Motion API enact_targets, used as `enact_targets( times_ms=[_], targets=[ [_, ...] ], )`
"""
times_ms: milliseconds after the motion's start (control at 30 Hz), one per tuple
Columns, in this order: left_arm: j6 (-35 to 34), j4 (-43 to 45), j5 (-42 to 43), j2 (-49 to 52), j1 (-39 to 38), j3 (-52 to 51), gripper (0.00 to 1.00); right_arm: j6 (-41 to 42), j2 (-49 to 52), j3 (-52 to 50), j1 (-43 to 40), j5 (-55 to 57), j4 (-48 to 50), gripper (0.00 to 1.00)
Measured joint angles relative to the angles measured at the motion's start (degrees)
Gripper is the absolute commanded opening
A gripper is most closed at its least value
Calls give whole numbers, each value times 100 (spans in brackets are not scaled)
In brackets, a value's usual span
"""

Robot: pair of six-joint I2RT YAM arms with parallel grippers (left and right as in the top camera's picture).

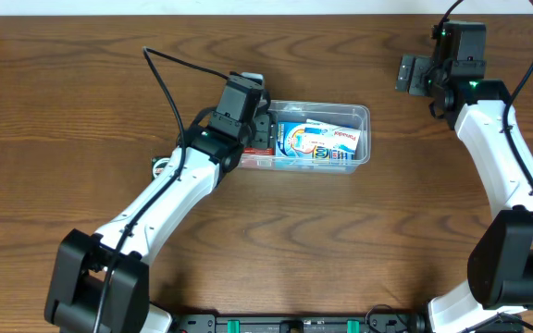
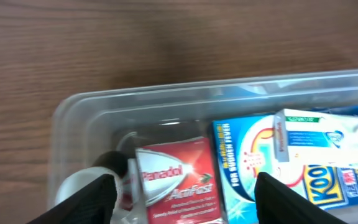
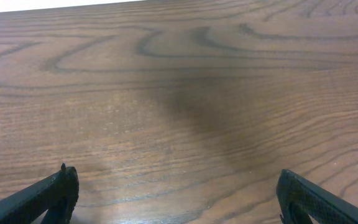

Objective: Pack container
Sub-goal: 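Lower the red box into the container's left side and release it, then withdraw the left gripper and move it over the green Zam-Buk tin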

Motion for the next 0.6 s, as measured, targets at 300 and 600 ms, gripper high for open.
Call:
enact_targets(
  times_ms=[300, 600],
  targets=[
    [0, -1012, -717, -1145, 997, -2, 72, 0, 0, 0, 0, -2, 0, 99],
    [0, -1394, -839, -1384, 2326, -2, 97, 0, 0, 0, 0, -2, 0, 99]
  ],
)
